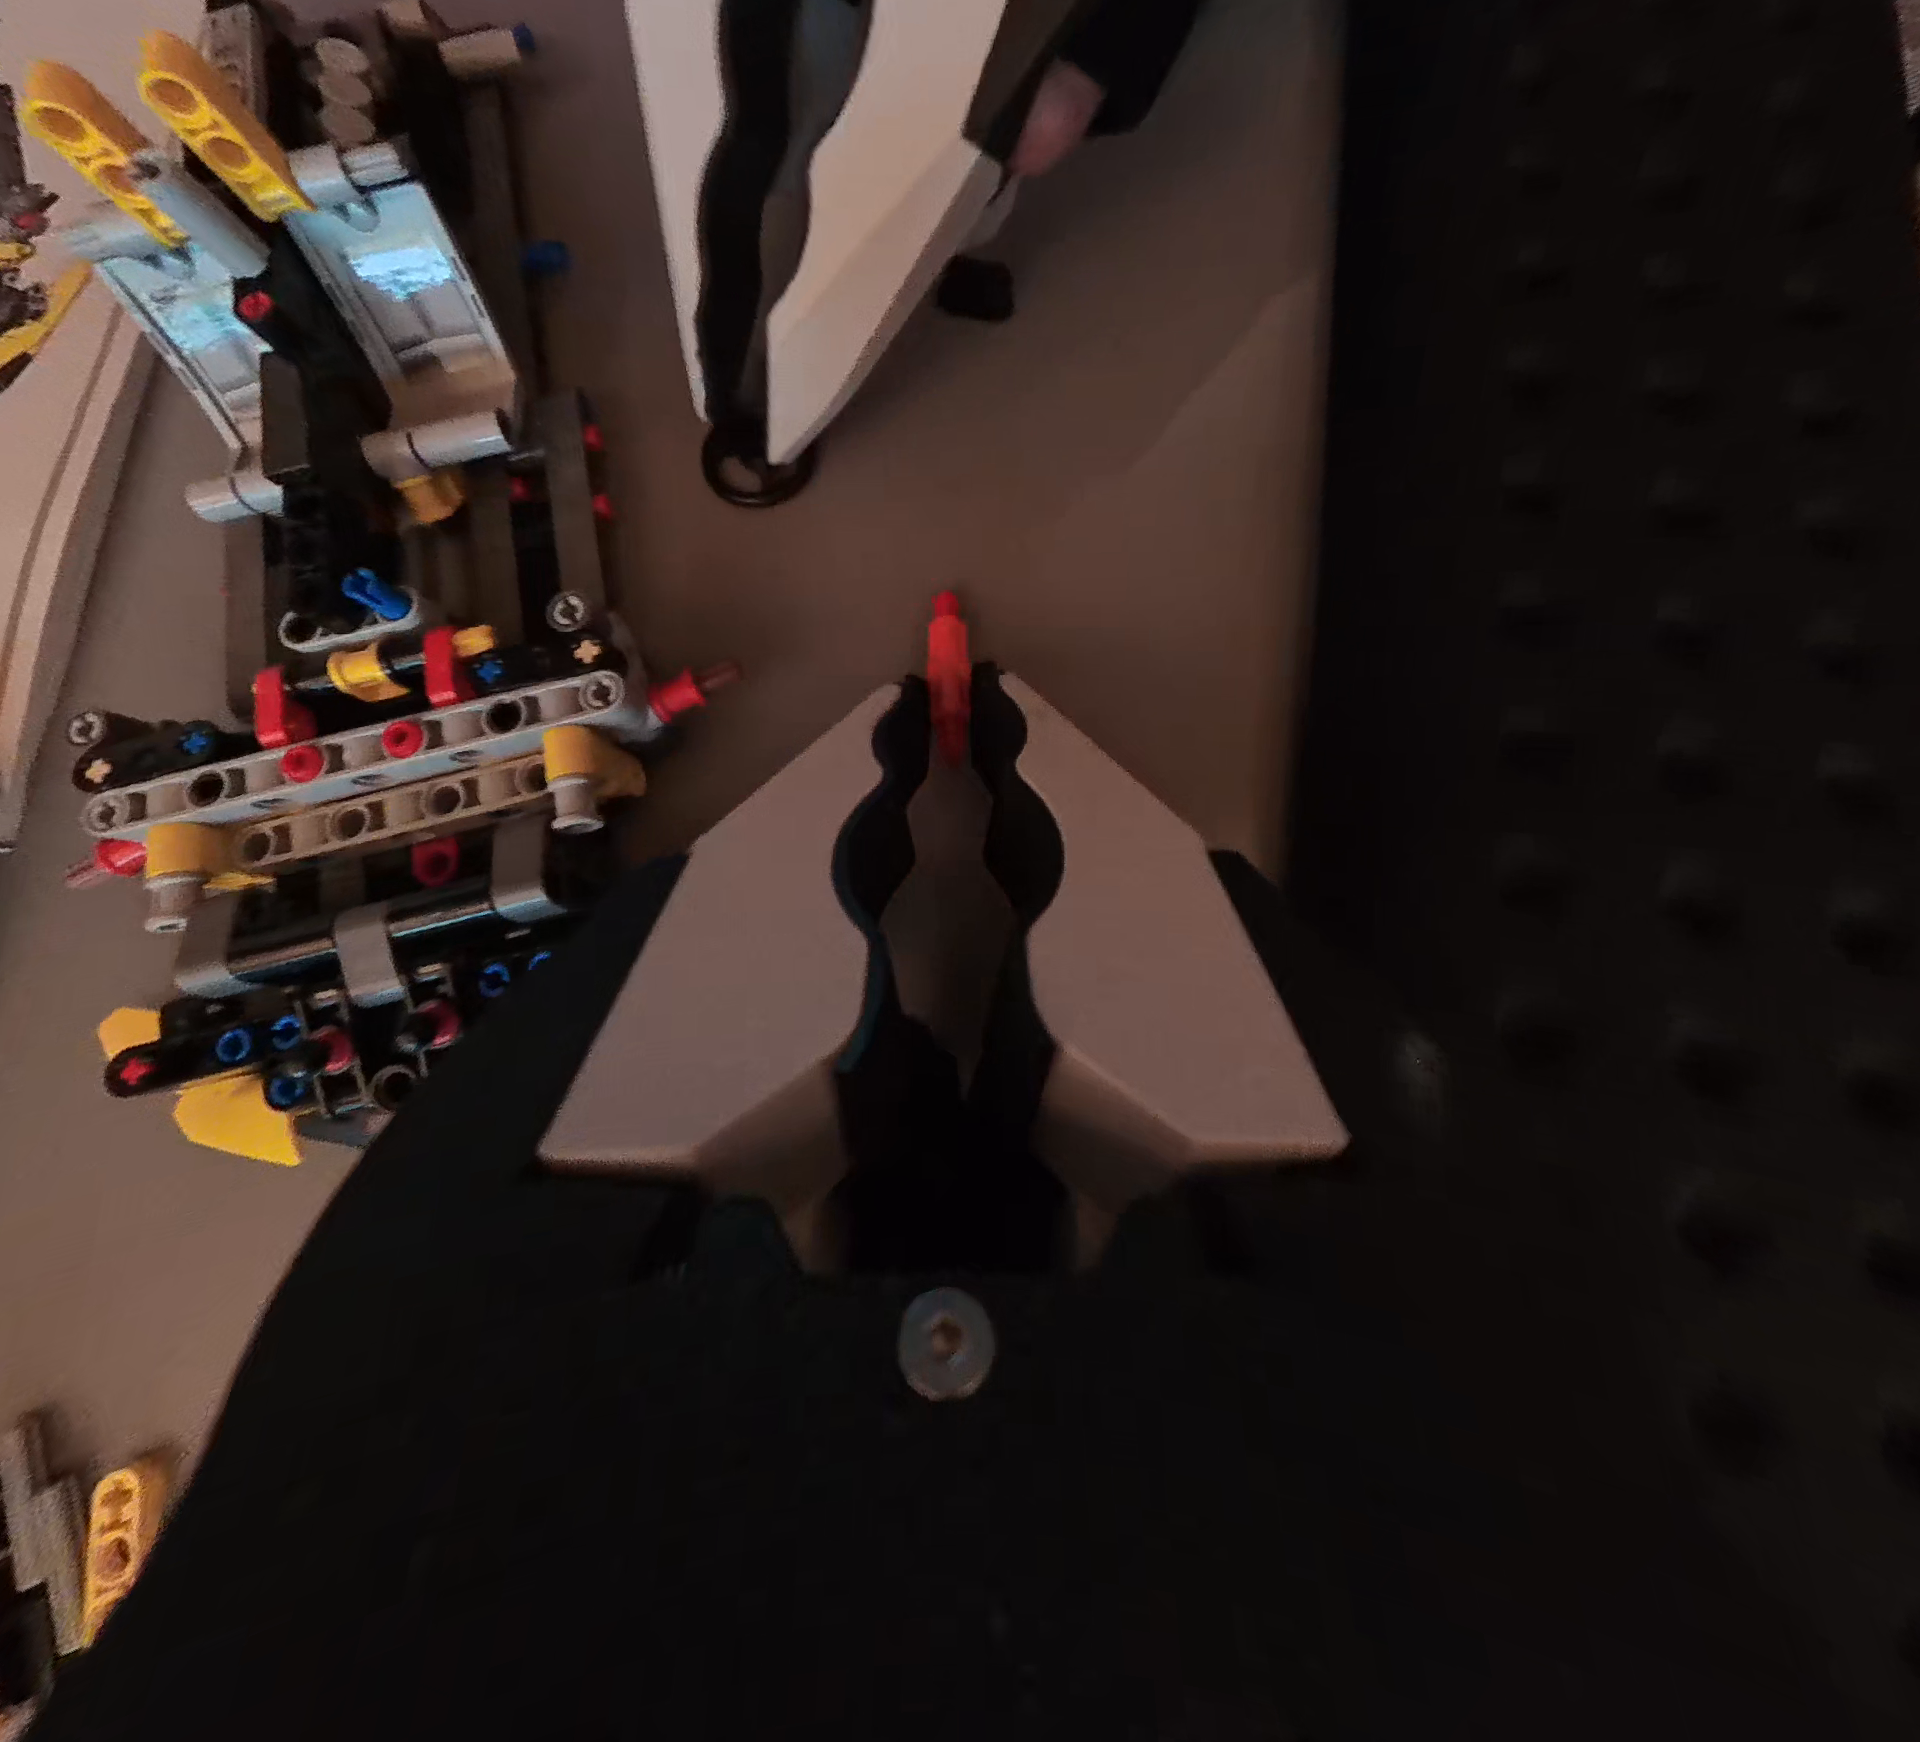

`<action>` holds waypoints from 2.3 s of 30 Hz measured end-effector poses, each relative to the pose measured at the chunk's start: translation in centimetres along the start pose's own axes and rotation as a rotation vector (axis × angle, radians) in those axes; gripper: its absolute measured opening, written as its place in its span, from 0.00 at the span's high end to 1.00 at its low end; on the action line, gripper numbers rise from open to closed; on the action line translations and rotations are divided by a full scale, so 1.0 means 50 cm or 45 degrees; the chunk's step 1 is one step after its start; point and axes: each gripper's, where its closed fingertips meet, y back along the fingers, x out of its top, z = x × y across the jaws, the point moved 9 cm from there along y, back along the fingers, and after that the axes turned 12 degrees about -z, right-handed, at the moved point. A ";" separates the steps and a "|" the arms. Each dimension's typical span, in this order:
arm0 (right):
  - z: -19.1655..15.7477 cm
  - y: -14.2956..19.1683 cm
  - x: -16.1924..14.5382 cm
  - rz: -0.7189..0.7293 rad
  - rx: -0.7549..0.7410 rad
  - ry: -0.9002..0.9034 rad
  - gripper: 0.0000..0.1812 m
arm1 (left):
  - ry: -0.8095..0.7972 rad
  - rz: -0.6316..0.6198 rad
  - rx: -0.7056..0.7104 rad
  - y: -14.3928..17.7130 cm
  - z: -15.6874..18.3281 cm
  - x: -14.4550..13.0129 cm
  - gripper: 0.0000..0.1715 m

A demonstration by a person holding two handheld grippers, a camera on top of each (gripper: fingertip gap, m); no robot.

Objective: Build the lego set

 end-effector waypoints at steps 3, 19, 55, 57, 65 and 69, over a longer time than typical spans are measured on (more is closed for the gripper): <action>-0.001 -0.002 0.002 -0.002 0.006 0.012 0.96 | 0.004 -0.001 0.000 0.000 0.001 0.001 0.96; -0.104 0.057 0.040 0.347 -0.285 0.644 0.96 | 0.469 0.413 -0.358 0.058 -0.055 0.019 0.94; -0.117 0.164 0.107 1.369 0.120 0.310 0.87 | 0.806 1.313 -1.594 0.106 -0.032 0.076 1.00; -0.114 0.166 0.106 1.345 0.147 0.299 0.87 | 0.807 1.303 -1.600 0.104 -0.033 0.077 1.00; -0.108 0.176 0.095 1.387 0.156 0.285 0.87 | 0.748 1.433 -1.512 0.130 -0.044 0.067 1.00; -0.118 0.164 0.104 1.338 0.034 0.336 0.92 | 0.741 1.419 -1.555 0.125 -0.036 0.074 1.00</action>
